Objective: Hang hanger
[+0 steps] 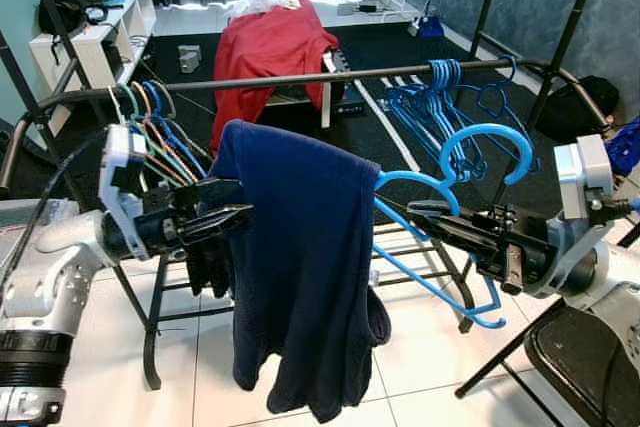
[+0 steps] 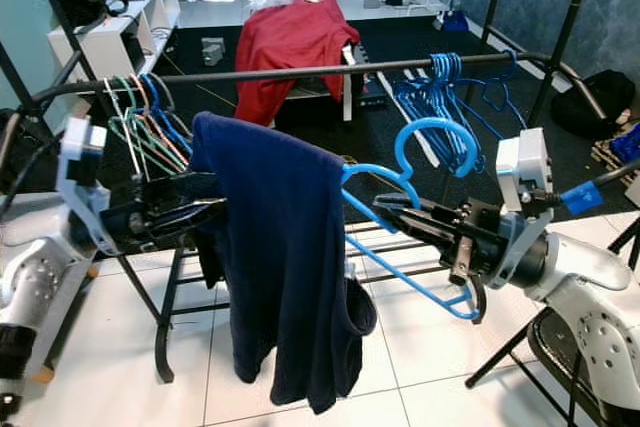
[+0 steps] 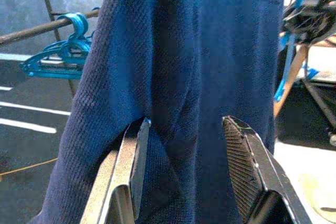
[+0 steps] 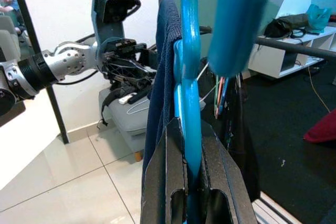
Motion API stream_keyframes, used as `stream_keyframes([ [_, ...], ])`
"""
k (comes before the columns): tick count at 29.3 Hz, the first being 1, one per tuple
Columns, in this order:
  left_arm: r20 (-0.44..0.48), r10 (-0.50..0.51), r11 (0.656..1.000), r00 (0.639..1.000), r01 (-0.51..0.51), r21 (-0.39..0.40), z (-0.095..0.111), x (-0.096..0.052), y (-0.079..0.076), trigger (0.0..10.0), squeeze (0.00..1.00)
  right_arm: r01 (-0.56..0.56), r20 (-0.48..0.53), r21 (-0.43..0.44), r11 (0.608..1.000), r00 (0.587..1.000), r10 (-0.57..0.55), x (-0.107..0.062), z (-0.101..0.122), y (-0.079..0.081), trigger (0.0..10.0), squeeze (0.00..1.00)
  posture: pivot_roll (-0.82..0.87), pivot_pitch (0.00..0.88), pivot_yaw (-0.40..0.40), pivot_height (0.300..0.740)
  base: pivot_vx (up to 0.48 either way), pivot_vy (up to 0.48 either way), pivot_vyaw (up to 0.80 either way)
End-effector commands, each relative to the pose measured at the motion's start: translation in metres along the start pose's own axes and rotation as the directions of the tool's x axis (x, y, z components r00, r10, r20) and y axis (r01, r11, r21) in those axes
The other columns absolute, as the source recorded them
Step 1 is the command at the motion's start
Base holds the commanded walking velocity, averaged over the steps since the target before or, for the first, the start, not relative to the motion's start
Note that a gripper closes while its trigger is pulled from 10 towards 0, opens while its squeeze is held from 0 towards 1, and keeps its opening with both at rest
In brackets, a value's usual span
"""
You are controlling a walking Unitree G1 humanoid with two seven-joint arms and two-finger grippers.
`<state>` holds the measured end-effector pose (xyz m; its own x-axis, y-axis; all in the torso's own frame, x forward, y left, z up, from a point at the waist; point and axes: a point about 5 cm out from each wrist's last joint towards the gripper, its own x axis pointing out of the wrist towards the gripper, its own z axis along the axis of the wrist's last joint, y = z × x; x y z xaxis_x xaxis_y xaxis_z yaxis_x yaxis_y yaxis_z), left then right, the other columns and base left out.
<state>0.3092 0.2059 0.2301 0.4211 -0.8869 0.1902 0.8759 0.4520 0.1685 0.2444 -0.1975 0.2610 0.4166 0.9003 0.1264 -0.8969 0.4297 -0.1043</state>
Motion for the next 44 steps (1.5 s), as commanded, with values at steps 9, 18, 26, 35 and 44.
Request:
stream_keyframes([
  [9, -0.018, 0.094, 0.995, 0.995, -0.093, 0.045, 0.003, -0.013, 0.013, 10.0, 0.0, -0.021, 0.032, -0.029, 0.999, 0.999, 0.021, 0.001, 0.011, 0.003, 0.0, 0.0, -0.07, 0.055, 0.028, 0.74, 0.0, 0.0, 0.0],
  [18, -0.008, 0.055, 0.998, 0.998, -0.055, 0.022, 0.003, -0.014, 0.007, 10.0, 0.0, -0.017, 0.031, -0.025, 1.0, 0.999, 0.018, 0.001, 0.01, 0.002, 0.0, 0.0, -0.07, 0.056, 0.023, 0.74, 0.0, 0.0, 0.0],
  [26, 0.003, -0.048, 0.999, 0.999, 0.048, -0.021, -0.008, 0.008, -0.013, 10.0, 0.0, -0.017, 0.031, -0.026, 1.0, 0.999, 0.018, 0.003, 0.01, 0.001, 0.0, 0.0, -0.07, 0.054, 0.022, 0.74, 0.0, 0.0, 0.0],
  [35, 0.076, 0.006, 0.999, 0.997, -0.002, -0.047, -0.013, 0.044, -0.02, 6.5, 0.0, -0.013, 0.035, -0.034, 0.999, 0.999, 0.014, 0.003, 0.012, 0.001, 0.0, 0.0, -0.08, 0.053, 0.025, 0.74, 0.0, 0.0, 0.0],
  [44, 0.058, 0.06, 0.998, 0.996, -0.06, -0.008, -0.009, 0.04, -0.012, 0.0, 0.0, -0.009, 0.042, -0.036, 0.999, 0.999, 0.011, 0.004, 0.013, 0.0, 0.0, 0.0, -0.07, 0.052, 0.026, 0.74, 0.0, 0.0, 0.0],
])
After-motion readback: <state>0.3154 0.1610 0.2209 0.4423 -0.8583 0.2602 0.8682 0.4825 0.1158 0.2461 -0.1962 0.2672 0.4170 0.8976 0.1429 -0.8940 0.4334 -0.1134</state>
